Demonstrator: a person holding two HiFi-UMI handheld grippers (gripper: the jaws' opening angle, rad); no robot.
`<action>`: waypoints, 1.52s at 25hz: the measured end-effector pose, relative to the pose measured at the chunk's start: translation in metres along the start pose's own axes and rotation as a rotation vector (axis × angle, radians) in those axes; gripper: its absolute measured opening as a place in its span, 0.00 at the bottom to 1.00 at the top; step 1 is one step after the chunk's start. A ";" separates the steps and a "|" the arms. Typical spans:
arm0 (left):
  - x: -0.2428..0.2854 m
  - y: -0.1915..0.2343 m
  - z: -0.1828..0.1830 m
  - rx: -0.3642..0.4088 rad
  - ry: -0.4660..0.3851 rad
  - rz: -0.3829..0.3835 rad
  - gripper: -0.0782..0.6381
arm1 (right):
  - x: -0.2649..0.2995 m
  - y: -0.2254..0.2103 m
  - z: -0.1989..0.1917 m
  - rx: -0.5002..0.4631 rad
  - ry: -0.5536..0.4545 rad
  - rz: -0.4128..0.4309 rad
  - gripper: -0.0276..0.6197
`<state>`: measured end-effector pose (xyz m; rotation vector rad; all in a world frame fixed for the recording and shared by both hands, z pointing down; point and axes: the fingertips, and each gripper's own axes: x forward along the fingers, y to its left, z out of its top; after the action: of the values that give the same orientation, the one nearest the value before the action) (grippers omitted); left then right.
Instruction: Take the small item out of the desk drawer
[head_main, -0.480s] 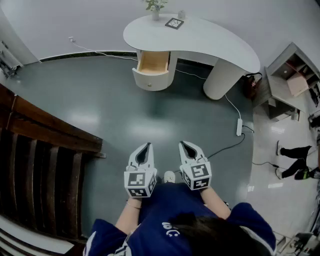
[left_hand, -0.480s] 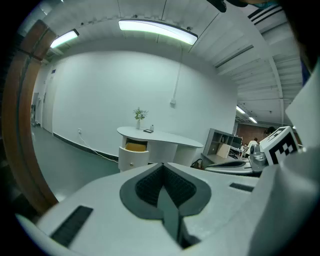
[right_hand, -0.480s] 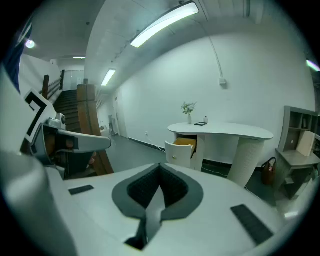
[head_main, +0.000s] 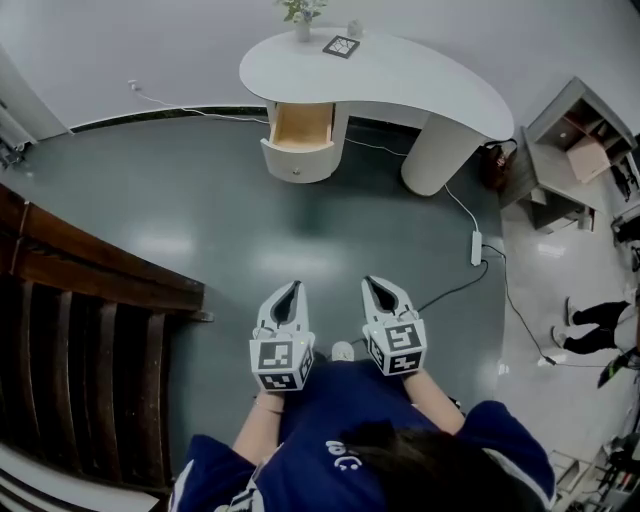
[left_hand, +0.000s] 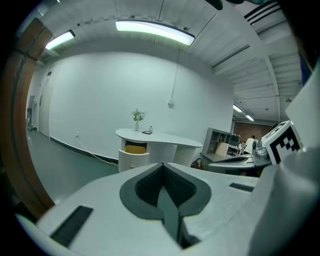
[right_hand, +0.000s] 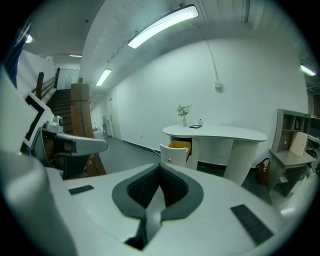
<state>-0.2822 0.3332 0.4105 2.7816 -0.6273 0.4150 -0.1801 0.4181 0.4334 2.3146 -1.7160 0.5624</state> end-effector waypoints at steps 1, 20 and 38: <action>0.001 0.003 0.001 0.003 -0.002 -0.004 0.11 | 0.002 -0.002 0.003 0.015 -0.015 -0.014 0.05; 0.043 0.064 0.020 0.036 0.004 -0.022 0.11 | 0.057 0.001 0.040 0.056 -0.100 -0.068 0.05; 0.198 0.065 0.070 0.022 0.003 0.115 0.11 | 0.192 -0.107 0.087 0.001 -0.059 0.116 0.05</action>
<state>-0.1251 0.1804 0.4224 2.7737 -0.7891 0.4518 -0.0145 0.2495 0.4413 2.2648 -1.8874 0.5209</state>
